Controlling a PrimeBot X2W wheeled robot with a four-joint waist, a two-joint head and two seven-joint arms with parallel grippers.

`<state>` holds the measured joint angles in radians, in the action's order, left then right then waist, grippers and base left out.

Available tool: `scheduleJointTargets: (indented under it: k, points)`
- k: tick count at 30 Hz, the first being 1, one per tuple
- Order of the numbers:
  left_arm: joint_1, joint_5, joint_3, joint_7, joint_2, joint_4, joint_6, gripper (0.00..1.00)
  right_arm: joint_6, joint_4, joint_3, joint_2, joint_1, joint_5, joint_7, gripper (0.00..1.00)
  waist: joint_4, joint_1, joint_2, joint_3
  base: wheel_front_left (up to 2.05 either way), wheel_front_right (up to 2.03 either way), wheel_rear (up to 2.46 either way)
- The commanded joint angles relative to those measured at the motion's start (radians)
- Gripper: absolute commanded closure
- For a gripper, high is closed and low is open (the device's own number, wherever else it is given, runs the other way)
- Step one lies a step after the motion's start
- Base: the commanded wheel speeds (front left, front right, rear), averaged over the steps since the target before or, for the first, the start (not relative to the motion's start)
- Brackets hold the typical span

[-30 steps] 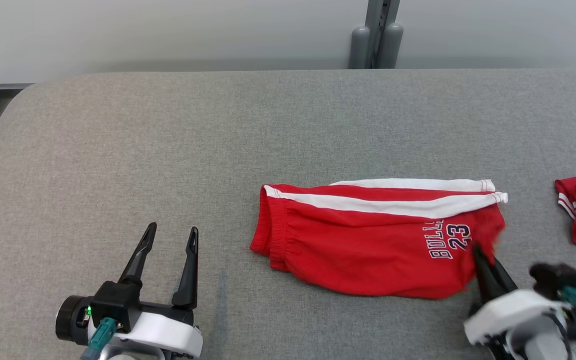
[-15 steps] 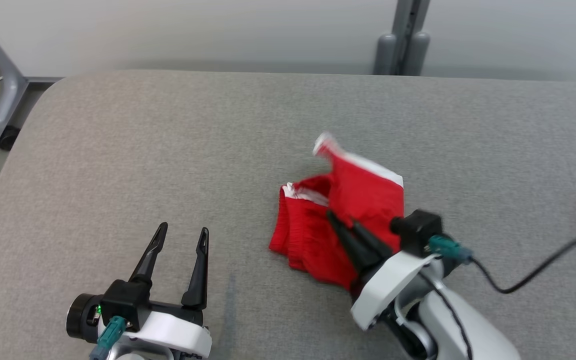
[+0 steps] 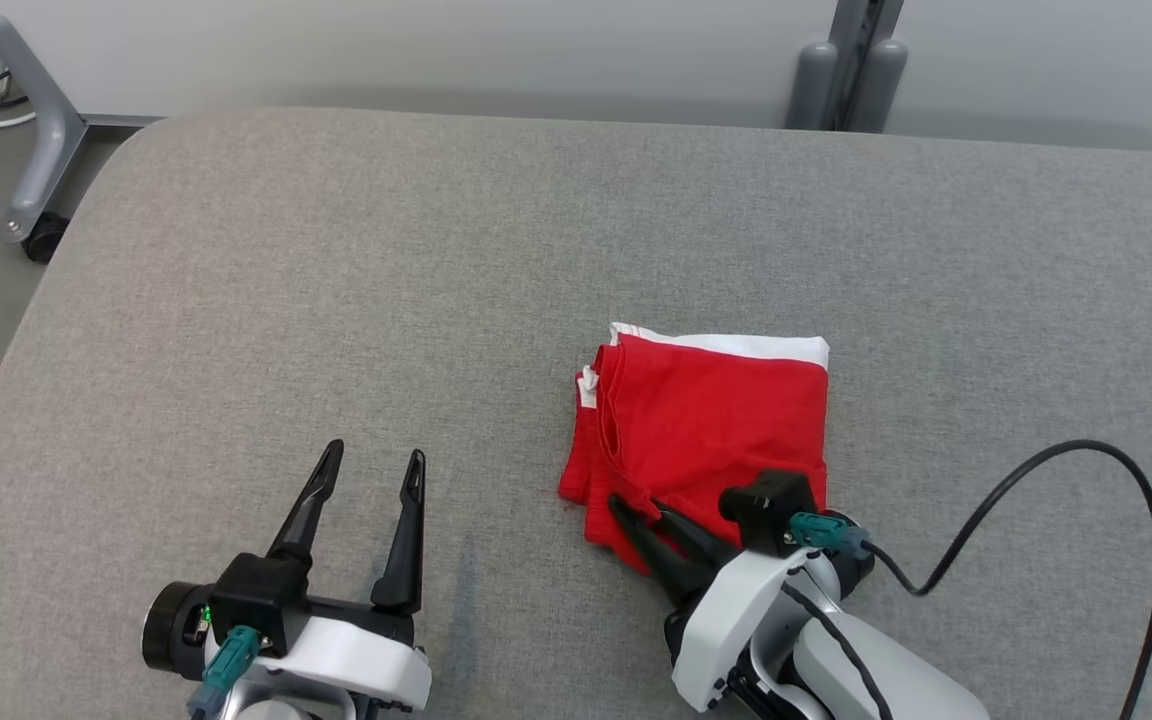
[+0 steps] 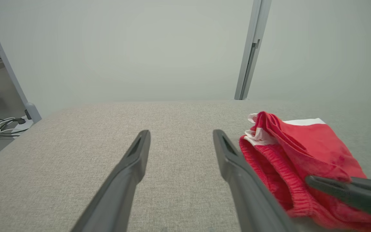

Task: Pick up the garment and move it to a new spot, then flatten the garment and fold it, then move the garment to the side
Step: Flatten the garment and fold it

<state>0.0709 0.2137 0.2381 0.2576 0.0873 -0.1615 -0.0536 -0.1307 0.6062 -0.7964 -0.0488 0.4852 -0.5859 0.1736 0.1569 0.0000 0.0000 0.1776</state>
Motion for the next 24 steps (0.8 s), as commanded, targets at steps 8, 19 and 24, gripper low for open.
scheduleJointTargets:
  k: [8,19,24]
  points:
    - [0.001,0.008,-0.007,0.007,0.009,-0.007,-0.006,0.00,0.000,-0.045,-0.029,-0.005,0.003,0.049,0.068,0.00,-0.033,0.0000,0.0000,-0.029,0.00,0.00,0.00]
    - [-0.042,0.010,-0.021,0.006,0.032,0.006,-0.028,0.00,0.000,-0.247,0.320,-0.054,-0.186,0.171,0.091,0.00,-0.094,0.0000,0.0000,-0.085,0.00,0.00,0.00]
    - [-0.064,0.016,-0.044,-0.003,0.053,0.021,-0.045,0.00,0.000,-0.330,0.536,-0.064,-0.291,0.243,0.087,0.00,-0.116,0.0000,0.0000,-0.107,0.00,0.00,0.00]
